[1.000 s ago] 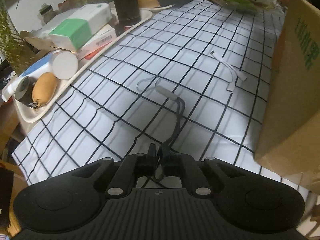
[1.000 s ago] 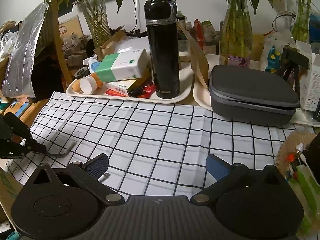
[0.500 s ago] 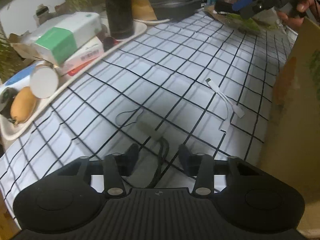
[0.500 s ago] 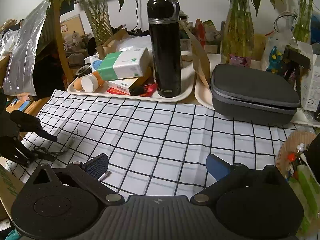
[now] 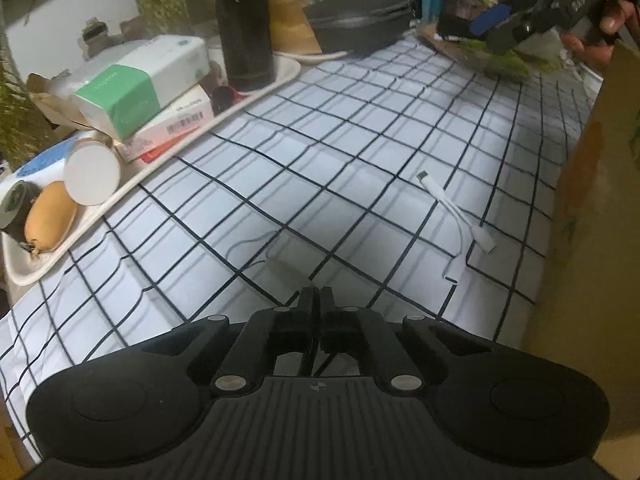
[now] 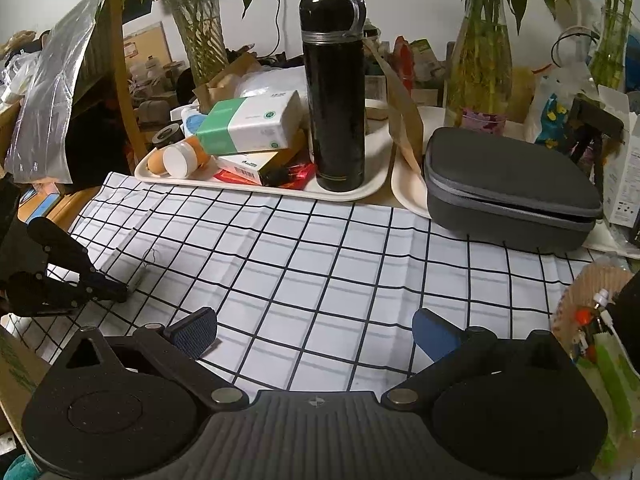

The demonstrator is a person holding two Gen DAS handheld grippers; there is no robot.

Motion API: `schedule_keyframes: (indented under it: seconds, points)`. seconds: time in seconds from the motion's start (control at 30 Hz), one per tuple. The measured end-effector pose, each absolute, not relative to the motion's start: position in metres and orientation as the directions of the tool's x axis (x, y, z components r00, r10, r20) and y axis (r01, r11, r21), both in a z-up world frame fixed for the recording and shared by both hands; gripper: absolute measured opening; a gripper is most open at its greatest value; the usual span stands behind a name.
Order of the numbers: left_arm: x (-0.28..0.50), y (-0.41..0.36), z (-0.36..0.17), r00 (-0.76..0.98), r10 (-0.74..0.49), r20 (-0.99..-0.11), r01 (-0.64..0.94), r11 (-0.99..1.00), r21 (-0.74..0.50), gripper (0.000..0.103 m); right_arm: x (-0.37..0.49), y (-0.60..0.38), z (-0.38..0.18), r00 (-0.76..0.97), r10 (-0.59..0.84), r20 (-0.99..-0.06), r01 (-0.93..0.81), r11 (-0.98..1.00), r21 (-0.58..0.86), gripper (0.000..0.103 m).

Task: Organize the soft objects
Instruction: 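Grasp the white charging cable with the right gripper while the left holds the black cable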

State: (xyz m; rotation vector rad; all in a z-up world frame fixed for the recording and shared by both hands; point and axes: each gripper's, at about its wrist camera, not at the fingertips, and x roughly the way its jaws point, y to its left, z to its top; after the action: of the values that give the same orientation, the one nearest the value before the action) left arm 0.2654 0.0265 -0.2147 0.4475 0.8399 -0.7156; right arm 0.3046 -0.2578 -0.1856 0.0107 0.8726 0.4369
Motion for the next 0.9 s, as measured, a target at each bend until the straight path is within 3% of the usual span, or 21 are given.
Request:
schedule_keyframes:
  seconds: [0.37, 0.9]
  points:
    - [0.243, 0.039, -0.192, 0.553, -0.353, -0.754, 0.640, 0.760, 0.113, 0.003, 0.311, -0.248, -0.193, 0.516, 0.441, -0.734, -0.443, 0.871, 0.212, 0.103]
    - [0.231, 0.041, -0.210, 0.537, -0.264, -0.801, 0.598, 0.789, 0.142, 0.003, 0.338, -0.194, -0.232, 0.275, 0.589, -0.760, -0.729, 0.643, 0.235, 0.101]
